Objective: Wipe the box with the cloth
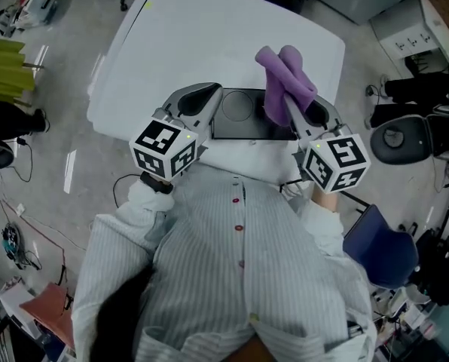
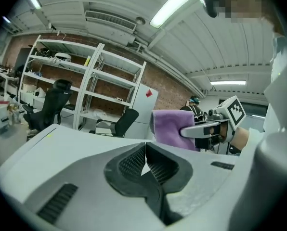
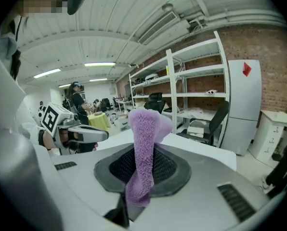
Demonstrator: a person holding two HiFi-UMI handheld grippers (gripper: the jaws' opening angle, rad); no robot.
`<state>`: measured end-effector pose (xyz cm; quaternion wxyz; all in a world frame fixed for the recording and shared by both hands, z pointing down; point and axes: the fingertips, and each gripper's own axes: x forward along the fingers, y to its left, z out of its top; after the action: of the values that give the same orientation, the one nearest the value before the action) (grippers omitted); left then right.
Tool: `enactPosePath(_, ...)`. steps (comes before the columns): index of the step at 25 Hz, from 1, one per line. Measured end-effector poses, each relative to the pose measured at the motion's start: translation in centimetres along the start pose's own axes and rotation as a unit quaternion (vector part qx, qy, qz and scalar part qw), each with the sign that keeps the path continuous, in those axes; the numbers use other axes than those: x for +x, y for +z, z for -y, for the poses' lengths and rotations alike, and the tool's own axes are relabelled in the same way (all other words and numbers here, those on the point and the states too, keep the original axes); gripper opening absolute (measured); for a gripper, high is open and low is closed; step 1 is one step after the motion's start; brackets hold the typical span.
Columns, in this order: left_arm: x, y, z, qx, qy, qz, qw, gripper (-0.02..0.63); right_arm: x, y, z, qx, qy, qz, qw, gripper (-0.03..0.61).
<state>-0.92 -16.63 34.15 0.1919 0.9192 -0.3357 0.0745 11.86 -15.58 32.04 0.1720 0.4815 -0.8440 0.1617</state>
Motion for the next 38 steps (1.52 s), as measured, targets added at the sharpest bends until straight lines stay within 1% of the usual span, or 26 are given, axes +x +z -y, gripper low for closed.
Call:
enactPosePath(5,-0.4,4.2,0.7,0.012,-0.018,0.035,0.9992,0.012,0.2,4.1,-1.8,-0.011,0.019,0.051,0.998,0.060)
enactPosePath(9,-0.8,6.0,1.6,0.023,-0.032,0.051,0.9979,0.012,0.0,6.5,-3.2,-0.019,0.039,0.080,0.996,0.060)
enactPosePath(12,-1.2,6.7,2.1,0.038,-0.038,0.062,0.9966,0.012,-0.2,7.4,-3.7,-0.029,0.041,0.091,0.995,0.060)
enactPosePath(17,-0.9,6.6,2.6,0.045,-0.046,0.058,0.9962,0.012,-0.5,7.3,-3.3,-0.030,0.037,0.093,0.995,0.060)
enactPosePath(24,-0.1,6.7,3.0,0.046,-0.048,0.059,0.9960,0.012,-0.8,7.2,-2.1,-0.024,0.031,0.094,0.995,0.060)
enactPosePath(27,-0.1,6.5,3.1,0.048,-0.048,0.059,0.9960,0.012,-0.9,7.3,-2.0,-0.025,0.032,0.097,0.994,0.060)
enactPosePath(32,0.1,6.1,3.1,0.054,-0.053,0.047,0.9960,0.012,-0.8,7.1,-2.2,-0.025,0.034,0.098,0.994,0.060)
enactPosePath(38,0.3,6.5,3.2,0.062,-0.056,0.046,0.9955,0.012,-1.1,7.1,-1.8,-0.028,0.031,0.097,0.994,0.058)
